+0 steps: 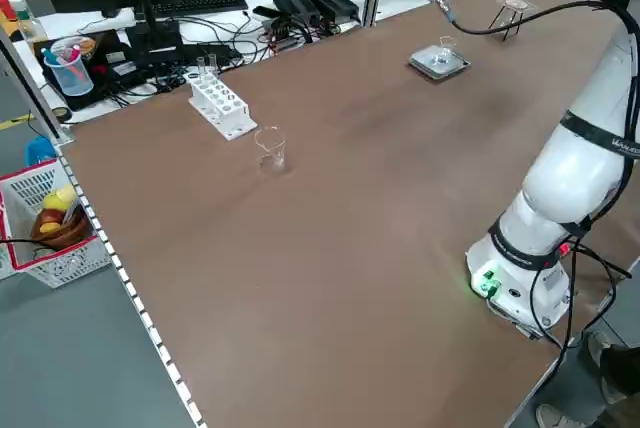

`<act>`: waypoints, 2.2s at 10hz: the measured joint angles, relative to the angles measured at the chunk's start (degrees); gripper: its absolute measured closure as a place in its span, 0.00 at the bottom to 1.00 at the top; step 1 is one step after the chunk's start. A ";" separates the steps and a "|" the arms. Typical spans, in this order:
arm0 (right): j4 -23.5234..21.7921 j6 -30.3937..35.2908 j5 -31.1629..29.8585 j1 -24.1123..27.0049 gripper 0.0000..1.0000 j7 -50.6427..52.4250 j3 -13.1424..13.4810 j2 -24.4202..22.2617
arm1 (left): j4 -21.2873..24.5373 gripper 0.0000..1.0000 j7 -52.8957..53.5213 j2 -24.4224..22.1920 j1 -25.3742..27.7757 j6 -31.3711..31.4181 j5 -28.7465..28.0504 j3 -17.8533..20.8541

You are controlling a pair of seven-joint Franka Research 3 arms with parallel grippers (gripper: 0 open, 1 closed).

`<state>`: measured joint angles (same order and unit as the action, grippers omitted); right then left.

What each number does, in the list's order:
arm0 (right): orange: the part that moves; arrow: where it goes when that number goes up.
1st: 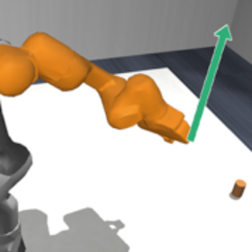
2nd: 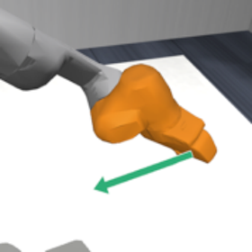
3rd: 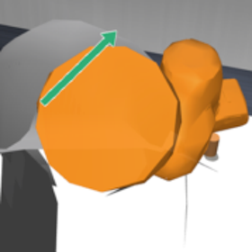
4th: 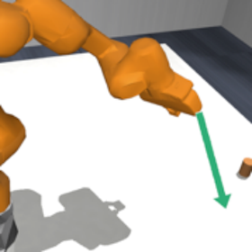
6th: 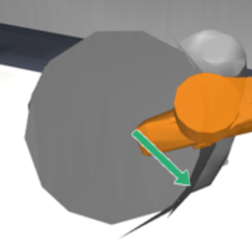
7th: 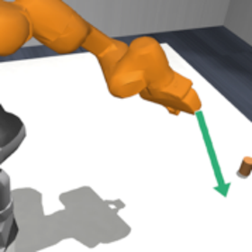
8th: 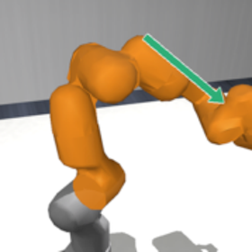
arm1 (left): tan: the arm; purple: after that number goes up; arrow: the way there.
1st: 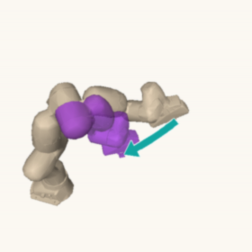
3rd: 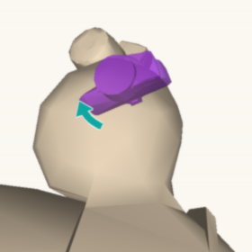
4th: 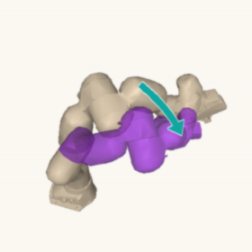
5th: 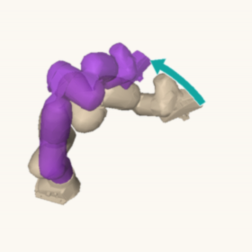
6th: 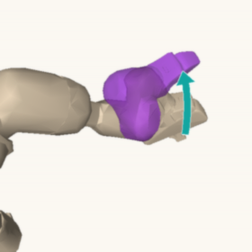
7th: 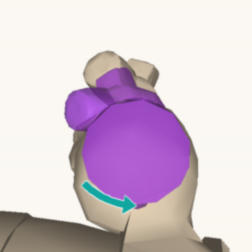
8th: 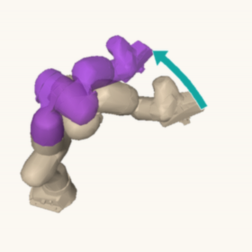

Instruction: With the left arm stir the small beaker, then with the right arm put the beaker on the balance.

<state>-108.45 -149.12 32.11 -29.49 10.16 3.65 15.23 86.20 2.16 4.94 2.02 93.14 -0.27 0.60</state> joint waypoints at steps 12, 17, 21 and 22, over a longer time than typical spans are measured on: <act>24.38 44.74 -24.32 2.59 0.00 -28.72 5.83 -2.51 | 0.00 0.00 0.00 0.00 0.03 0.03 0.00 -0.06; 25.62 52.01 -29.14 13.53 0.00 -24.75 4.55 -7.83 | -0.01 0.00 0.01 0.00 0.00 0.05 0.00 -0.15; 26.09 62.83 -29.21 21.07 0.00 -21.00 2.76 -15.00 | 0.00 0.00 0.01 0.00 0.00 0.06 0.00 -0.19; 25.95 63.74 -29.23 21.62 0.00 -21.14 2.70 -15.49 | -0.01 0.00 0.01 0.00 0.00 0.06 0.00 -0.22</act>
<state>-82.49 -85.38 2.88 -7.87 -10.98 6.35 -0.26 86.20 2.17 4.94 2.02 93.20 -0.27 0.38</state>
